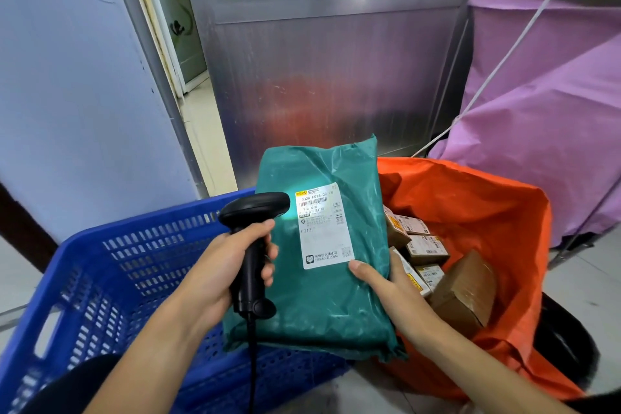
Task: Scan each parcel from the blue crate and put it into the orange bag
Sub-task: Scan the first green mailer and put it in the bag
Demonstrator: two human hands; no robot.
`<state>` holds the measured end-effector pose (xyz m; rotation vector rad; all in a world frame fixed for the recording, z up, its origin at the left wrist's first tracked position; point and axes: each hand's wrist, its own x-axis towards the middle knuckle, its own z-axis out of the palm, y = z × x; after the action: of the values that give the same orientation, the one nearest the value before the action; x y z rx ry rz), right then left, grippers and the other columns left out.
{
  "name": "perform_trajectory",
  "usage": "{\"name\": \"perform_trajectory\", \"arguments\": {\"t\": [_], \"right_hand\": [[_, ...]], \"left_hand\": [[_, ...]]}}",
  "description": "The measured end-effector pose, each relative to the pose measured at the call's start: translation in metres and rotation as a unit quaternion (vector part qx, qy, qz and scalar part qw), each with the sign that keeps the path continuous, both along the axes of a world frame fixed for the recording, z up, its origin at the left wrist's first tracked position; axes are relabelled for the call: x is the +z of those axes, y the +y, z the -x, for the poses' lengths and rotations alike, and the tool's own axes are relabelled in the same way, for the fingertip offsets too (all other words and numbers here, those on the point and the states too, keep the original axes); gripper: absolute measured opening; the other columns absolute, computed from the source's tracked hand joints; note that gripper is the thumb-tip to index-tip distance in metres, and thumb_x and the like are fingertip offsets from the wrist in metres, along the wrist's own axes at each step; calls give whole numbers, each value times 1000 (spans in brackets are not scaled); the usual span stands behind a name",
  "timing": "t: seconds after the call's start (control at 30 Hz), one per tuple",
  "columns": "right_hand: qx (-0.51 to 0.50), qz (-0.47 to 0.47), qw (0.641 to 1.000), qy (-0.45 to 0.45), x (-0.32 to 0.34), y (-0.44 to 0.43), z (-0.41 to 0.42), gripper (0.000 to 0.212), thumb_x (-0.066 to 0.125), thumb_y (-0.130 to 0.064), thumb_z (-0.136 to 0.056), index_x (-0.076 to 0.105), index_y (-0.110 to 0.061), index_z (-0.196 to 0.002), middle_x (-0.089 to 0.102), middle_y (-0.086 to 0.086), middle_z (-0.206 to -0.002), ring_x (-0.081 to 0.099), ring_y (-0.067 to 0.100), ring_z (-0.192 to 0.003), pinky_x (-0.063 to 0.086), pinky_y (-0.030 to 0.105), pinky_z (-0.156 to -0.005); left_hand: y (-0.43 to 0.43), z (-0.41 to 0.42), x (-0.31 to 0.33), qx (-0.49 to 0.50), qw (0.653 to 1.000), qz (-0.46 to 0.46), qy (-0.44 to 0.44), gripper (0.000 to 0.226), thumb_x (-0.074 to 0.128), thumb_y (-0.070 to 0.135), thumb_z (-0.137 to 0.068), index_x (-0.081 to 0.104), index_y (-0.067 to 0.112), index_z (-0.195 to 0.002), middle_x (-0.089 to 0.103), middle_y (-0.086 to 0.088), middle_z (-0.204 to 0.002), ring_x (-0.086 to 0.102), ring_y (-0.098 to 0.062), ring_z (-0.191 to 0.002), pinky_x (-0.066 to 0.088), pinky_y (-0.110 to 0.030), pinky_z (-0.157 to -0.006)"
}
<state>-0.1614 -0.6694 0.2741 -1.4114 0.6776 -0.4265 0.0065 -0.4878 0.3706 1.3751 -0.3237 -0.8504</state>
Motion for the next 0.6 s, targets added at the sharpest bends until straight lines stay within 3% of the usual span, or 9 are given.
{"name": "perform_trajectory", "arguments": {"t": [0.17,0.33,0.6], "right_hand": [[-9,11,1000,-3,5,0,-1,108,83,-70,-58,38,-34,-149,70,-12,-126,73,9,-105,57,44,-100],[-28,22,999,-4,9,1,0,98,85,-63,-70,36,-31,-149,66,-16,-122,72,3,-100,58,33,-93],[-33,34,999,2,12,1,0,96,81,-60,-71,35,-31,-150,65,-17,-122,72,0,-98,58,29,-89]], "left_hand": [[2,-1,1,-27,1000,8,6,28,76,34,-78,60,12,-84,57,-10,-73,46,-21,-49,45,-31,-49],[2,1,1,-40,999,11,-5,29,75,33,-79,60,10,-85,58,-11,-73,47,-22,-50,45,-32,-51],[-1,4,2,-47,999,21,-12,29,75,32,-79,59,9,-85,58,-11,-73,47,-22,-49,45,-32,-51]]}}
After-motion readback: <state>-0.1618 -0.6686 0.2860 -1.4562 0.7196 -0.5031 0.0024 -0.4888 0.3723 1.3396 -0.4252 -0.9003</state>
